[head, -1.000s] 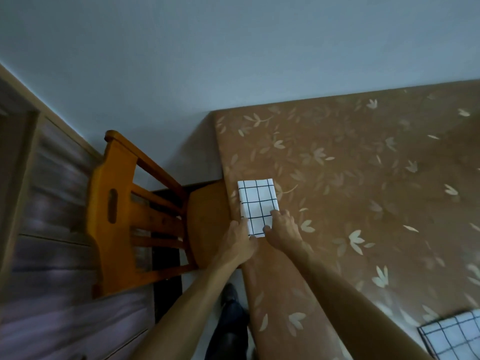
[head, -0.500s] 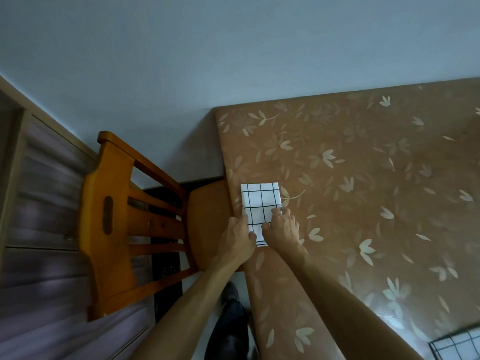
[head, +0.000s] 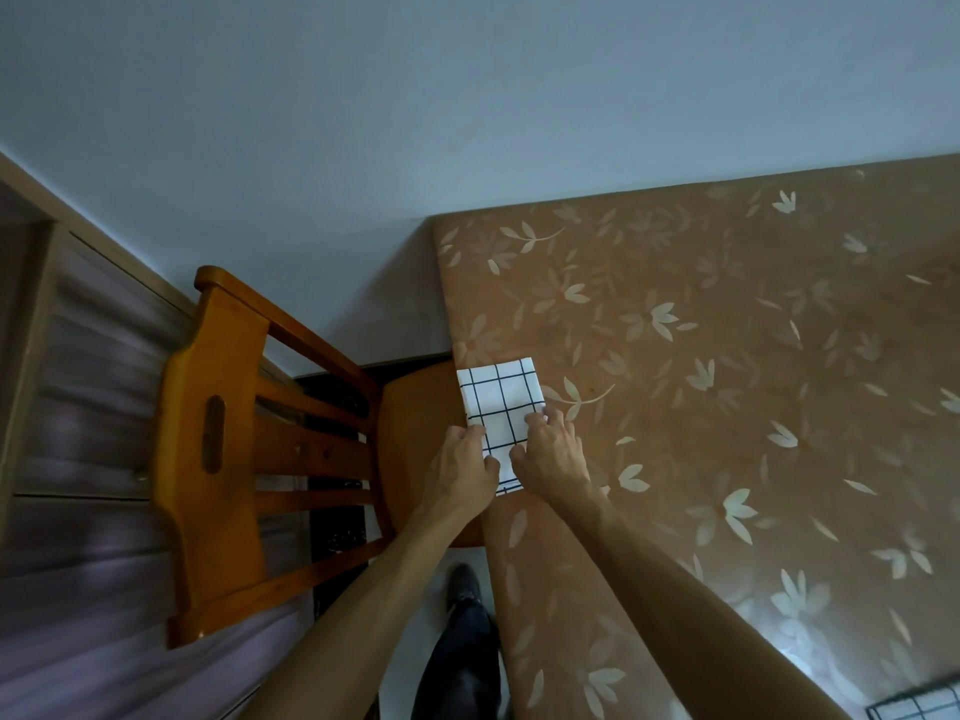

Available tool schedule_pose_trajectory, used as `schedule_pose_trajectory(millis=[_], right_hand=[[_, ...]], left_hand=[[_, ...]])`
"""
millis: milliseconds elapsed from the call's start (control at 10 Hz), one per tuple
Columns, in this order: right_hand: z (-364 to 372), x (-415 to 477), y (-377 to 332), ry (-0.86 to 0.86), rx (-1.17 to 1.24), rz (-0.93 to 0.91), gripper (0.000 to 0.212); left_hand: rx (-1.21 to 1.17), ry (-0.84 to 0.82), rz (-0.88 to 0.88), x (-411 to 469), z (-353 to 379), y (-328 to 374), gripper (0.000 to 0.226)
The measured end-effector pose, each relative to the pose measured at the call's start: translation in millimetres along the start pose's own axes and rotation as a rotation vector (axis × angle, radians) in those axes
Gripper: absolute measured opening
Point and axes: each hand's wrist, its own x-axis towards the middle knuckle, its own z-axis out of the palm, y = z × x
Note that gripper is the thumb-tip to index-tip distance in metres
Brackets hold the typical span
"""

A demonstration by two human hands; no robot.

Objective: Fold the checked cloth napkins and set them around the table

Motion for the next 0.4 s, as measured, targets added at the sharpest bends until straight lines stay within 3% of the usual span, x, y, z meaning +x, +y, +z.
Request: schedule_pose_trajectory(millis=[300, 400], right_hand=[[-30, -28, 13, 0.000, -0.001, -0.044, 0.045], [-38, -36, 27, 0.031, -0.006, -0.098, 0.051]], left_hand=[[0.023, -0.069, 0.016, -19, -24, 17, 0.050], [0.082, -0.001, 0.034, -38, -34, 27, 0.041]])
